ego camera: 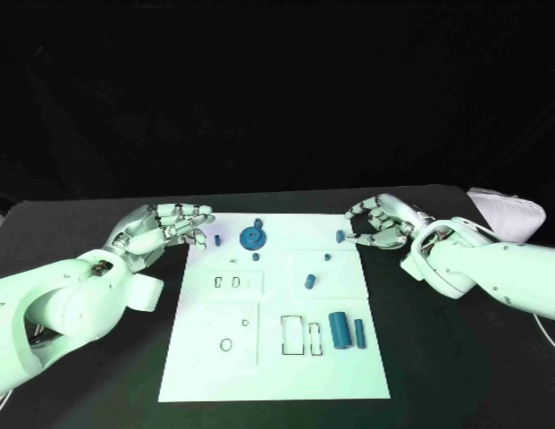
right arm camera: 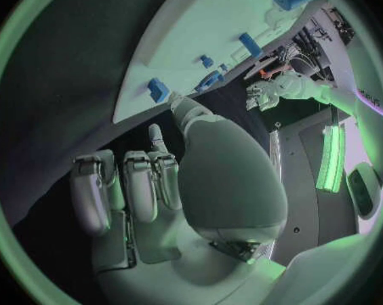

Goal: Assemble the parts on the task board

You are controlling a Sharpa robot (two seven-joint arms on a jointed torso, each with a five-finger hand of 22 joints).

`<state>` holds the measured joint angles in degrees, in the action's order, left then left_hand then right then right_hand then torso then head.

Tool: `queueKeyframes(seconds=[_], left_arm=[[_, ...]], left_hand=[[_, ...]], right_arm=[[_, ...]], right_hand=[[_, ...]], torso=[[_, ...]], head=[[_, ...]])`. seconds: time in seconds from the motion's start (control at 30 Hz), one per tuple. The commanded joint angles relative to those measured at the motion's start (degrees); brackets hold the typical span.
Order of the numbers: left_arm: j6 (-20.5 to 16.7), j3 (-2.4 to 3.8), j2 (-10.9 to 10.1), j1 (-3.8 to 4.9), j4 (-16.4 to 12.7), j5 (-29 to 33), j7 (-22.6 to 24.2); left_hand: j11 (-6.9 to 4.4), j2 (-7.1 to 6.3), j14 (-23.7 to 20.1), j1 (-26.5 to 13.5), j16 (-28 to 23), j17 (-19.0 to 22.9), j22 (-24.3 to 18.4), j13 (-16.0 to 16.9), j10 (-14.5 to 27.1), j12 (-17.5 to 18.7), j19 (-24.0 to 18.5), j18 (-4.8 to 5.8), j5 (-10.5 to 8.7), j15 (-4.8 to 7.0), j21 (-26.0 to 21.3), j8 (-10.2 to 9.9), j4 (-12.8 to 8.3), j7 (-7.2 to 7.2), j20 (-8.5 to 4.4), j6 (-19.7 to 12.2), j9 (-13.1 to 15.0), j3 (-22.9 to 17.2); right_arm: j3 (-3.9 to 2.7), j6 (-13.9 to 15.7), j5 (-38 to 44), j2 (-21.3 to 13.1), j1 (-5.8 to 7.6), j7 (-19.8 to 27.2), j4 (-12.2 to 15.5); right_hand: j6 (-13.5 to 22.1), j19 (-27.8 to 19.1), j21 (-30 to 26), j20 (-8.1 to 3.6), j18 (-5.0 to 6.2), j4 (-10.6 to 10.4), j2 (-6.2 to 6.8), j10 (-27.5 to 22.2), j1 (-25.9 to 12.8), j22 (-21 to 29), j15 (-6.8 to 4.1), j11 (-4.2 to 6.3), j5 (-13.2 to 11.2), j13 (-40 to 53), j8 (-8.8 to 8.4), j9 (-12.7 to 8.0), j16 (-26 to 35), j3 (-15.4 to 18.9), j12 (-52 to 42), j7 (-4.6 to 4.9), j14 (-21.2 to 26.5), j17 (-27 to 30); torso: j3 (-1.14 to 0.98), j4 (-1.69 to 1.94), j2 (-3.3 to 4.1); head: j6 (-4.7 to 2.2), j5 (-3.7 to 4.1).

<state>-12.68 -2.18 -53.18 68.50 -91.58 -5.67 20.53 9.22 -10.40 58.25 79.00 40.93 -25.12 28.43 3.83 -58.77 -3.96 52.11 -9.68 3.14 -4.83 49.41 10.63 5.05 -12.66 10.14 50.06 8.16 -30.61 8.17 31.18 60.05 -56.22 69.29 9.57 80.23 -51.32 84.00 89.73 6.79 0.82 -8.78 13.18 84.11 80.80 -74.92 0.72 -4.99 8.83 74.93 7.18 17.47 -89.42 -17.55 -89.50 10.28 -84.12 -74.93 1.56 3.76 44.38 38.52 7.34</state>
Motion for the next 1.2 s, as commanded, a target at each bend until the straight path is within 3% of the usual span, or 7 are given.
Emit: queueKeyframes(seconds=[0.03, 0.27, 0.43, 0.7, 1.0, 1.2], left_arm=[[1.2, 0.01, 0.1, 0.01, -0.1, -0.3, 0.6], [1.1, 0.01, -0.1, 0.0, -0.1, -0.3, 0.6], [1.0, 0.01, -0.1, -0.01, -0.1, -0.3, 0.5], [0.9, 0.0, -0.3, -0.01, -0.1, -0.3, 0.5], [0.9, 0.01, -0.3, -0.01, -0.1, -0.3, 0.4], [0.8, 0.01, -0.4, -0.01, -0.1, -0.3, 0.4]], left_hand=[[0.0, 0.07, -0.3, 0.1, 0.3, 0.1, 0.1, -0.1, 0.5, 0.2, -0.5, -0.78, -0.15, -0.08, 0.4, -0.3, -0.4, -0.04, -0.03, -0.5, -0.1, -0.1], [0.0, 0.07, -0.3, 0.1, 0.3, 0.1, 0.1, -0.1, 0.5, 0.2, -0.5, -0.78, -0.15, -0.08, 0.4, -0.3, -0.4, -0.04, -0.03, -0.5, -0.1, -0.1], [-0.01, 0.11, -0.3, 0.1, 0.3, 0.1, 0.2, -0.1, 0.5, 0.1, -0.6, -0.78, -0.15, -0.09, 0.5, -0.3, -0.5, -0.01, -0.01, -0.5, -0.1, -0.2], [-0.01, 0.11, -0.3, 0.1, 0.3, 0.1, 0.2, -0.1, 0.5, 0.1, -0.6, -0.78, -0.15, -0.09, 0.6, -0.3, -0.5, -0.02, 0.0, -0.5, -0.1, -0.2], [-0.01, 0.11, -0.3, 0.1, 0.3, 0.1, 0.2, -0.1, 0.5, 0.1, -0.6, -0.78, -0.15, -0.09, 0.6, -0.3, -0.5, -0.02, 0.0, -0.5, -0.1, -0.2], [-0.01, 0.11, -0.3, 0.1, 0.3, 0.1, 0.2, -0.1, 0.5, 0.1, -0.6, -0.78, -0.15, -0.09, 0.6, -0.3, -0.5, -0.02, 0.0, -0.5, -0.1, -0.2]], right_arm=[[0.0, -0.6, 0.6, 0.6, -0.42, 0.2, -0.6], [0.0, 0.6, 0.6, 1.8, -0.89, -0.6, -1.6], [0.0, 0.4, 0.4, 2.5, -1.1, -0.7, -2.1], [0.0, 0.1, 0.1, 3.0, -1.46, -0.7, -2.5], [0.0, -0.2, 0.1, 3.4, -1.66, -1.0, -2.8], [0.0, -0.3, 0.1, 3.7, -1.75, -1.1, -2.9]], right_hand=[[0.2, 6.0, 0.3, 0.26, -0.82, 0.0, -0.06, 5.3, 0.6, -15.1, 0.46, -0.47, -0.2, 14.6, -0.35, -0.1, -0.3, 0.4, 0.1, 0.02, -5.7, -14.2], [-0.4, 6.0, 0.3, 0.32, -0.82, 0.0, -0.77, 5.5, 1.0, -15.1, 0.47, -0.45, 0.2, 14.7, -0.22, 0.0, -0.3, 0.1, -0.1, -0.02, -5.7, -14.2], [-1.3, 6.0, 0.3, 0.31, -0.82, -0.2, -1.19, 5.6, 0.8, -15.1, 0.41, -0.35, 0.7, 14.8, 0.1, 0.1, -0.3, -0.1, -0.2, -0.16, -5.7, -14.2], [-2.7, 6.0, 0.3, 0.17, -0.82, -0.3, -1.39, 5.8, 0.7, -15.1, 0.2, -0.08, 1.5, 15.0, 0.64, 0.3, -0.3, -0.5, -0.4, -0.47, -5.7, -14.3], [-4.2, 6.0, 0.3, -0.17, -0.82, -0.2, -2.0, 5.9, 0.9, -15.1, -0.2, 0.38, 1.8, 15.1, 1.26, 0.5, -0.3, -1.8, -0.5, -0.97, -5.7, -14.2], [-4.7, 6.0, 0.3, -0.34, -0.82, -0.1, -2.29, 5.9, 1.1, -15.1, -0.38, 0.56, 1.8, 15.1, 1.44, 0.5, -0.3, -2.5, -0.5, -1.15, -5.7, -14.2]], torso=[[-0.07, 0.21, 0.11], [-0.15, 0.13, 0.25], [-0.03, 0.31, 0.21], [-0.07, 0.02, 0.16], [0.0, 0.21, 0.1], [-0.05, 0.13, 0.13]], head=[[0.1, -0.12], [0.31, 0.05], [0.62, 0.18], [0.86, 0.02], [0.96, 0.04], [0.91, -0.01]])
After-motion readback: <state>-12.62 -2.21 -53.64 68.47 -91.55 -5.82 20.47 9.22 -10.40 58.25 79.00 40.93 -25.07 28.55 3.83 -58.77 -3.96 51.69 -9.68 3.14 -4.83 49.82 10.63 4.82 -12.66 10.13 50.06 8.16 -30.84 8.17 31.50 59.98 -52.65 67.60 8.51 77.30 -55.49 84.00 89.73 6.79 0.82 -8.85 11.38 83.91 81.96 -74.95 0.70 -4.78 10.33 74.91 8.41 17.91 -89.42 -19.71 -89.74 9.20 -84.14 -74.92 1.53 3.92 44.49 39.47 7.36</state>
